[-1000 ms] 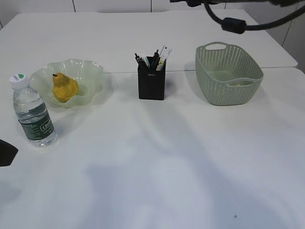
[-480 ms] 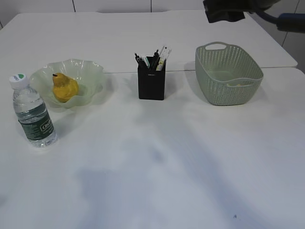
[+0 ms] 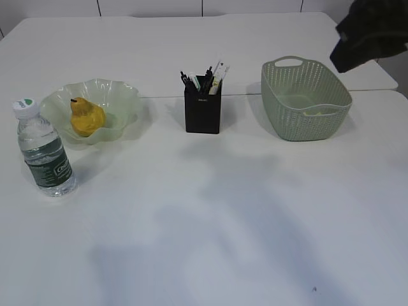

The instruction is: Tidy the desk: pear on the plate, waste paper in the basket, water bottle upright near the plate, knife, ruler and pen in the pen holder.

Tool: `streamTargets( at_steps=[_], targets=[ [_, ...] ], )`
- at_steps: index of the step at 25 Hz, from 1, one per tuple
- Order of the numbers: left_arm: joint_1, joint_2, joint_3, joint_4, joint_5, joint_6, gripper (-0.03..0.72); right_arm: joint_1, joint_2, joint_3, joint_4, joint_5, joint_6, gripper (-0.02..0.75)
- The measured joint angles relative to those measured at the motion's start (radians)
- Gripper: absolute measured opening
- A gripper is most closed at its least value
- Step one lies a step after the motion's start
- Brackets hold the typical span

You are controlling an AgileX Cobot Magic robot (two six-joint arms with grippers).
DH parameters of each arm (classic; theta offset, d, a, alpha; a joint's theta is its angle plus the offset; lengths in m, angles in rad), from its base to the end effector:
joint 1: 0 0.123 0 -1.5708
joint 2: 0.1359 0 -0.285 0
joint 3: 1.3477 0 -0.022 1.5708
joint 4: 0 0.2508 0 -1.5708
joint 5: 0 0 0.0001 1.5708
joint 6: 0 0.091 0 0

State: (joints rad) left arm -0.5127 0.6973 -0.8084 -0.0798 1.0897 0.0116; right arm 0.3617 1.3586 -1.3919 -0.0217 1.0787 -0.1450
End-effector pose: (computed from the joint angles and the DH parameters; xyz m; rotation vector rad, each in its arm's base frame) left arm 0.0900 -0.0581 0.3343 0.6297 2.4040 -0.3187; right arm 0.2596 0.0963 0.3847 -0.6392 2.4476 0.0584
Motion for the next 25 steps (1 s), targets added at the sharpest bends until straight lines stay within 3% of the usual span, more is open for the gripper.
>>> streamTargets(
  at_steps=[8,14,21,25],
  targets=[
    [0.000,-0.163,0.000,-0.027,0.145,-0.006,0.239,0.000,-0.170,0.000,0.000,0.158,0.001,0.278],
    [0.000,-0.265,0.000,-0.056,0.172,-0.012,0.239,0.000,-0.312,0.013,-0.002,0.175,0.011,0.278],
    [0.000,-0.361,0.000,-0.096,0.174,-0.017,0.239,0.000,-0.476,0.175,-0.004,0.179,0.039,0.278],
    [0.000,-0.389,0.000,-0.105,0.175,-0.018,0.239,0.000,-0.639,0.373,-0.004,0.180,0.048,0.278]
  ],
)
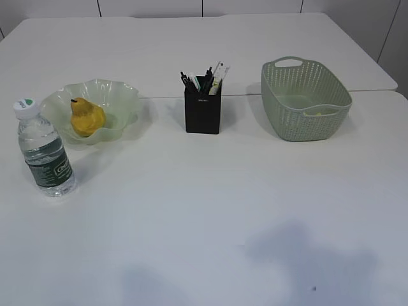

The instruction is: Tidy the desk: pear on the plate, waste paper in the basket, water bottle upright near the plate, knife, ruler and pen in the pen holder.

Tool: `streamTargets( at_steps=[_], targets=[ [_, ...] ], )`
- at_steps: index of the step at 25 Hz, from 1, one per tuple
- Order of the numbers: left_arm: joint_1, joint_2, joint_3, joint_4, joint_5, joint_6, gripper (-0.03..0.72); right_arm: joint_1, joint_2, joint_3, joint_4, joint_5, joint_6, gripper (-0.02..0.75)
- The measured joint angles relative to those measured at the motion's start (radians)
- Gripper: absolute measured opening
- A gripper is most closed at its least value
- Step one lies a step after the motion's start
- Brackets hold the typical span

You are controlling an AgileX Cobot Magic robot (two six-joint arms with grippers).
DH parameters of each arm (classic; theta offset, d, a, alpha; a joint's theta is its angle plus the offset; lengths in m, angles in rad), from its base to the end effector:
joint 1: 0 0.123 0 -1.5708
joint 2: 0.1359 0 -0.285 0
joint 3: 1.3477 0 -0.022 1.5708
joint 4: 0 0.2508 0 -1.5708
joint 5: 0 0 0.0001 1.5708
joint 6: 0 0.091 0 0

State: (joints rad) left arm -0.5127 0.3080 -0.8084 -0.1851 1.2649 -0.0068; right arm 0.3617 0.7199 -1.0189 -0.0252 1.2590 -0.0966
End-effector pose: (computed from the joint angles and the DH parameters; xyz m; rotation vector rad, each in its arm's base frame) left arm 0.0002 -0.0184 0.3469 0.6025 2.1991 -0.5051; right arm 0.0902 0.0318 0.3833 -0.5542 2.3814 0.0851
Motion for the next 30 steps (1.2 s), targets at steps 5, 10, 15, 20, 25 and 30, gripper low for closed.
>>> streamTargets(
  at_steps=[5,10,15,20,25,30],
  targets=[
    [0.000,-0.035,0.028,-0.001,0.000,0.000,0.239,0.000,-0.149,0.161,0.000,0.002,0.004,0.278],
    [0.000,-0.053,0.104,-0.001,0.000,0.000,0.239,0.000,-0.308,0.330,0.000,-0.001,0.004,0.278],
    [0.000,-0.054,0.182,-0.001,0.000,0.000,0.239,0.000,-0.433,0.480,0.000,-0.058,0.008,0.278],
    [0.000,-0.054,0.208,-0.001,-0.032,0.000,0.239,0.000,-0.500,0.511,0.002,-0.097,0.036,0.278],
    [0.000,-0.054,0.208,0.003,-0.063,0.000,0.239,0.000,-0.507,0.527,0.002,-0.112,0.044,0.278],
    [0.000,-0.054,0.238,0.055,-0.111,0.000,0.239,0.000,-0.507,0.527,0.004,-0.116,0.047,0.278]
  ],
)
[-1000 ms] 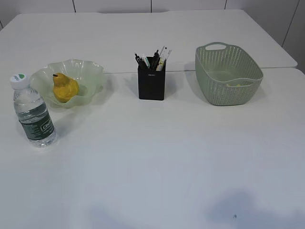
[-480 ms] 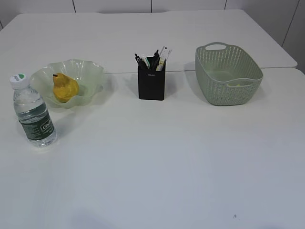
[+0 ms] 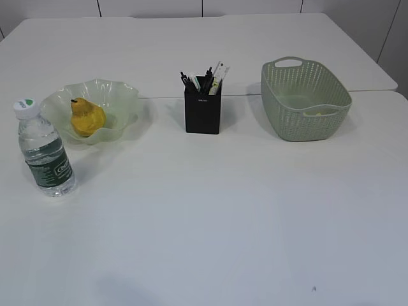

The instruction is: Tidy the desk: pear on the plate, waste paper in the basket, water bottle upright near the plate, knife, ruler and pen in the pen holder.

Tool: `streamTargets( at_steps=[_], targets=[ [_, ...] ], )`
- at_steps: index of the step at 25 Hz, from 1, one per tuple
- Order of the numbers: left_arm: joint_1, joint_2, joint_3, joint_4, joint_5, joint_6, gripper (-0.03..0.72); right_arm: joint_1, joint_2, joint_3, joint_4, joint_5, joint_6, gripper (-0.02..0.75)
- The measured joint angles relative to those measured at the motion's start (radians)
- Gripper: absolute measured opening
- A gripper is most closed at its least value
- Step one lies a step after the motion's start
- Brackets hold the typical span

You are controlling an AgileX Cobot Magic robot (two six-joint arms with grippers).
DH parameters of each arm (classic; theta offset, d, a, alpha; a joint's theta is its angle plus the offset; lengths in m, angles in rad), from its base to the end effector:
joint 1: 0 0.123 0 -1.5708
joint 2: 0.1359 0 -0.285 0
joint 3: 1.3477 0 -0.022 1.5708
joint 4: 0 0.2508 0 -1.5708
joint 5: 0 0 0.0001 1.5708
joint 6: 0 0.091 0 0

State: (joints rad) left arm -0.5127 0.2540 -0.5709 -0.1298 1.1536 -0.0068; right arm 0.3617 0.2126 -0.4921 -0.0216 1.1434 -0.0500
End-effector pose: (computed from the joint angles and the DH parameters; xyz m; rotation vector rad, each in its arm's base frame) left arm 0.0162 -0.0215 0.2887 0.5869 2.2748 -0.4237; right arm 0.0223 0.0065 0.2669 -0.4813 2.3009 0.1258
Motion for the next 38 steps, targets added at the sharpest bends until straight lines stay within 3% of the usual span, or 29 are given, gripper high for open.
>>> streamTargets(
  at_steps=[4,21,38],
  targets=[
    [0.000,0.000,0.066,0.020,-0.038,0.000,0.239,0.000,0.000,0.000,0.000,-0.001,0.003,0.278],
    [0.000,0.000,0.070,0.156,-0.049,0.013,0.239,0.000,0.000,0.000,-0.010,-0.001,0.007,0.278],
    [0.000,0.000,0.070,0.161,-0.049,0.026,0.239,0.000,0.000,0.000,-0.004,-0.001,-0.036,0.278]
  ],
)
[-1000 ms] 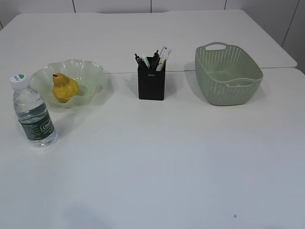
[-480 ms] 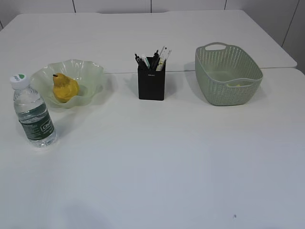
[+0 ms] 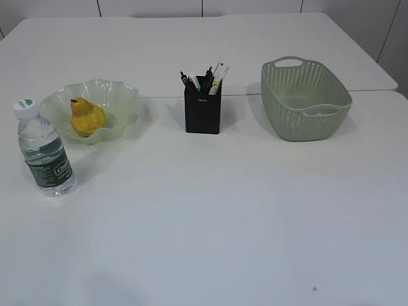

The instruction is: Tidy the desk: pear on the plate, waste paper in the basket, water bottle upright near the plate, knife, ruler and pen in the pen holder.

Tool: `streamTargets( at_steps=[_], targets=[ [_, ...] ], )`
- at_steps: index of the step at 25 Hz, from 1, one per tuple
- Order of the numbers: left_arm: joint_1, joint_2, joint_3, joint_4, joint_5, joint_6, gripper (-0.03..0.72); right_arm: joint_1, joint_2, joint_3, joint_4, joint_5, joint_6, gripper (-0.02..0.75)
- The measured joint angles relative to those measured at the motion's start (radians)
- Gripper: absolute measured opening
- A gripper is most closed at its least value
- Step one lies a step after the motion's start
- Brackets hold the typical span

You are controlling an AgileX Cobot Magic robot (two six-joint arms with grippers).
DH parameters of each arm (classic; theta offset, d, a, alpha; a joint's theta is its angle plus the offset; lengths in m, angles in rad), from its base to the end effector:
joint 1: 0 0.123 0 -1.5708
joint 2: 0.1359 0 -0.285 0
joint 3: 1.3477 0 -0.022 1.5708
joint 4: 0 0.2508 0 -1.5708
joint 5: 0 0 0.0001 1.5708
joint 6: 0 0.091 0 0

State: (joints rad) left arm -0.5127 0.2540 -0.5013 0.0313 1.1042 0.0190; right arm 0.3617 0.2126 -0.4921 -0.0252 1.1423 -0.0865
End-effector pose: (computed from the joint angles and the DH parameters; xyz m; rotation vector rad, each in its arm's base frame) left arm 0.0286 -0.0132 0.2711 0.6197 2.2659 -0.2044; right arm 0.0225 0.0063 0.2670 -0.5228 2.2894 0.1035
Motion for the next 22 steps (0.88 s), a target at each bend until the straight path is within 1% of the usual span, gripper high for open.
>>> streamTargets(
  at_steps=[8,12,13,14,15,16,17,18,20,22],
  targets=[
    [0.000,0.000,0.000,0.000,0.000,0.000,0.239,-0.001,0.000,0.000,0.000,0.000,0.000,0.278],
    [0.002,0.000,0.000,0.000,0.000,0.000,0.239,-0.023,0.000,0.000,0.000,0.000,0.000,0.278],
    [0.012,0.000,0.000,0.000,0.000,0.000,0.239,-0.059,0.000,0.000,0.000,0.000,0.000,0.278],
    [0.031,0.000,0.000,0.000,0.000,0.000,0.239,-0.090,0.000,0.000,0.000,0.000,0.000,0.278],
    [0.059,0.000,0.000,0.000,0.000,0.000,0.239,-0.090,0.000,0.000,0.000,0.000,0.000,0.278],
    [0.087,0.000,0.000,0.000,0.000,0.000,0.239,-0.140,-0.004,0.000,0.000,0.000,0.000,0.278],
    [0.123,0.000,0.000,0.000,0.000,0.000,0.239,-0.166,-0.016,0.000,0.000,0.000,0.000,0.278],
    [0.158,0.000,0.000,0.000,0.000,0.000,0.239,-0.166,-0.016,0.000,0.000,0.000,0.000,0.278],
    [0.218,-0.004,0.000,0.000,0.000,0.000,0.239,-0.237,-0.072,0.000,0.000,0.000,0.000,0.278],
    [0.263,-0.018,0.000,0.000,0.000,0.000,0.239,-0.269,-0.117,0.000,0.000,0.000,0.000,0.278]
  ],
)
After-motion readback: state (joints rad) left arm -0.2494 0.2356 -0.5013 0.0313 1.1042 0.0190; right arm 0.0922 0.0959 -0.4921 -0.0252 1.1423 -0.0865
